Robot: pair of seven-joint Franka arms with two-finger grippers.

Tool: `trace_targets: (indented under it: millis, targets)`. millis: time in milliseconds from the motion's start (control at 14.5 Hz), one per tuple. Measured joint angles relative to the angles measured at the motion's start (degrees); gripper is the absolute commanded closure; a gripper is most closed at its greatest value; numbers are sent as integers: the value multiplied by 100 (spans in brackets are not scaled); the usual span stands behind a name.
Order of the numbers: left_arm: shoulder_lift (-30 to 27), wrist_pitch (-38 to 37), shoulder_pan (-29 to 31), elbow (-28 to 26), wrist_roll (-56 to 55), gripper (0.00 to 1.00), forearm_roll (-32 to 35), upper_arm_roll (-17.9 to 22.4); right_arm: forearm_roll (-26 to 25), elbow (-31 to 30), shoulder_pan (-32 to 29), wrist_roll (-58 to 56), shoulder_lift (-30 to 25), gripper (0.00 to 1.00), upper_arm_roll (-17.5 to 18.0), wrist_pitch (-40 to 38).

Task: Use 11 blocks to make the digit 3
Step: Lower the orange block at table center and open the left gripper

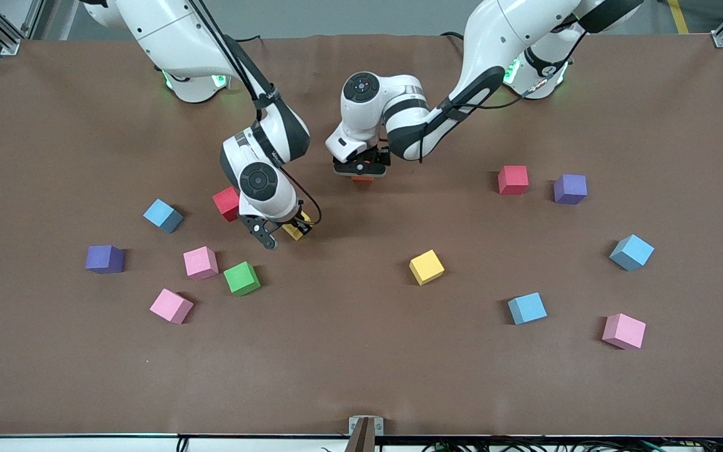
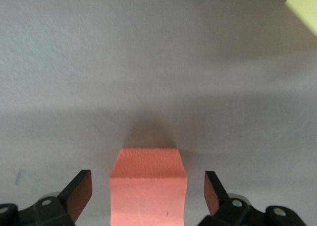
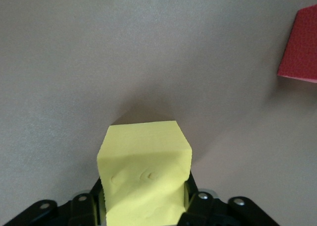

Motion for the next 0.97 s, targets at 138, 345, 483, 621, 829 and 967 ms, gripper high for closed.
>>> trace_targets:
  millis: [138, 345, 483, 621, 829, 967]
  targets:
    - [-225, -170, 184, 94, -2, 0, 0, -6, 1, 6, -9, 0, -7, 88, 3, 0]
    - [-556, -404, 630, 332, -11, 0, 0, 0, 1, 31, -145, 1, -47, 88, 1, 52]
    - [-610, -487, 1057, 612, 9, 0, 0, 7, 172, 74, -273, 33, -210, 88, 1, -184]
    - [-570, -527, 1493, 889, 54, 0, 0, 19, 514, 91, -322, 269, -484, 88, 1, -604]
    - [-274, -691, 1841, 1374, 62, 0, -1, 29, 616, -97, -298, 1189, -899, 92, 48, -942]
    - [28, -871, 1847, 1797, 127, 0, -1, 62, 621, -379, -180, 1808, -1141, 95, 87, -938]
